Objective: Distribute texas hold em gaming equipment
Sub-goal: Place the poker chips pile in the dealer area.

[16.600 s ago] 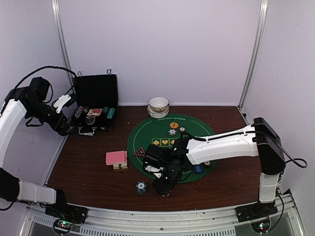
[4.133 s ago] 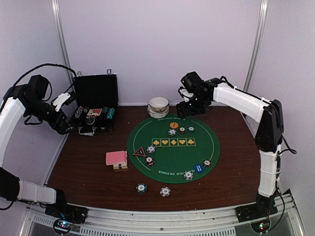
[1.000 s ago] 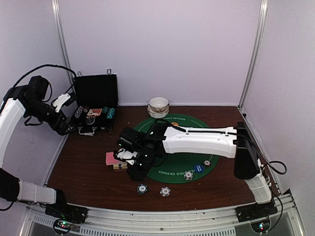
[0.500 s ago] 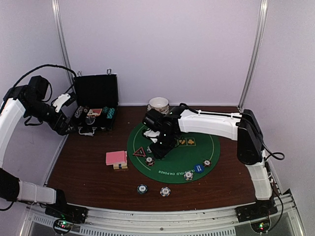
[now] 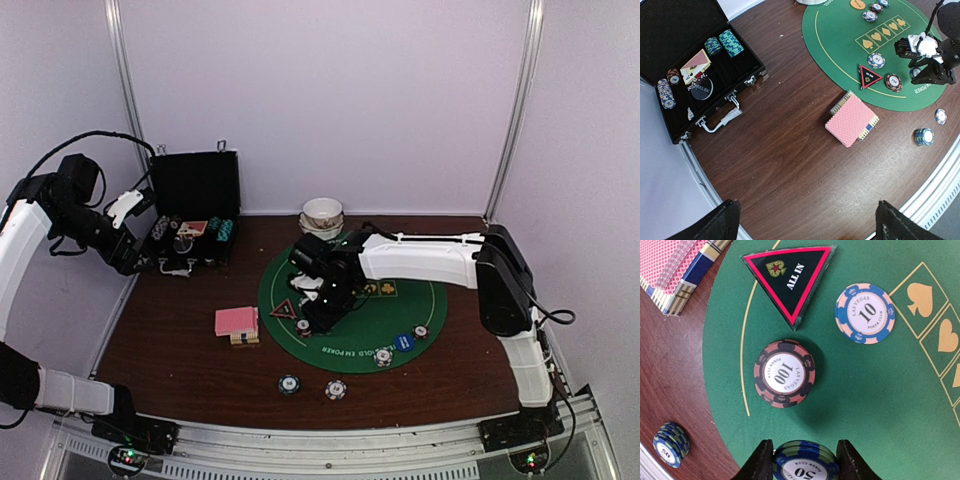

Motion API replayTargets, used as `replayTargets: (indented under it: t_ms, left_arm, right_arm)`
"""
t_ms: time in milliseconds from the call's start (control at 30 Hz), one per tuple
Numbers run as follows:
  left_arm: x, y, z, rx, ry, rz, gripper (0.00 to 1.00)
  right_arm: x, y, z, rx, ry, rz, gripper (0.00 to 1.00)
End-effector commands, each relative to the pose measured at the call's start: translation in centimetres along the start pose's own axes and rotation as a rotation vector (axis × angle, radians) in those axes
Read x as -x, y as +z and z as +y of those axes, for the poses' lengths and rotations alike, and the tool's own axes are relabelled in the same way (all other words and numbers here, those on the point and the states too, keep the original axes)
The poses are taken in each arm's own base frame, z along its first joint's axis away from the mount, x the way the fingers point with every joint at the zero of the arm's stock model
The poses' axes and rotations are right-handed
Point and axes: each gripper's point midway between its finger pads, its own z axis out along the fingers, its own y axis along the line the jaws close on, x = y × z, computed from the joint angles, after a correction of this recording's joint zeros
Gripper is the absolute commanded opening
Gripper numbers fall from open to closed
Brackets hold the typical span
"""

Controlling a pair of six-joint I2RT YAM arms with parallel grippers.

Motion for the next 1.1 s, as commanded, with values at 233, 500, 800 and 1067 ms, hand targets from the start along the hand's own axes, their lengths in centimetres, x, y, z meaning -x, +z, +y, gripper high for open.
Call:
replayTargets:
  t_ms: [233, 500, 800, 1067]
  left_arm:
    - [0.4, -0.7, 0.3, 0.025, 0.020, -0.025, 0.98]
    - [0.3, -0.7, 0.2, 0.026, 0.021, -0.025, 0.98]
    - [0.3, -0.8, 0.1, 0.025, 0.021, -0.027, 0.98]
    - [0.4, -0.9, 0.1, 0.024, 0.020, -0.028, 0.98]
  right_arm:
    - [-1.0, 3.0, 2.4, 0.047, -0.005, 0.030, 0.15]
    - [-1.5, 3.9, 2.7, 0.041, -0.006, 0.049, 0.33]
    - [-0.5, 1.2, 2.1, 0.006, -0.024, 0.007, 0.68]
    - [-0.1, -3.7, 4.4, 0.004, -0.106, -0.054, 0.72]
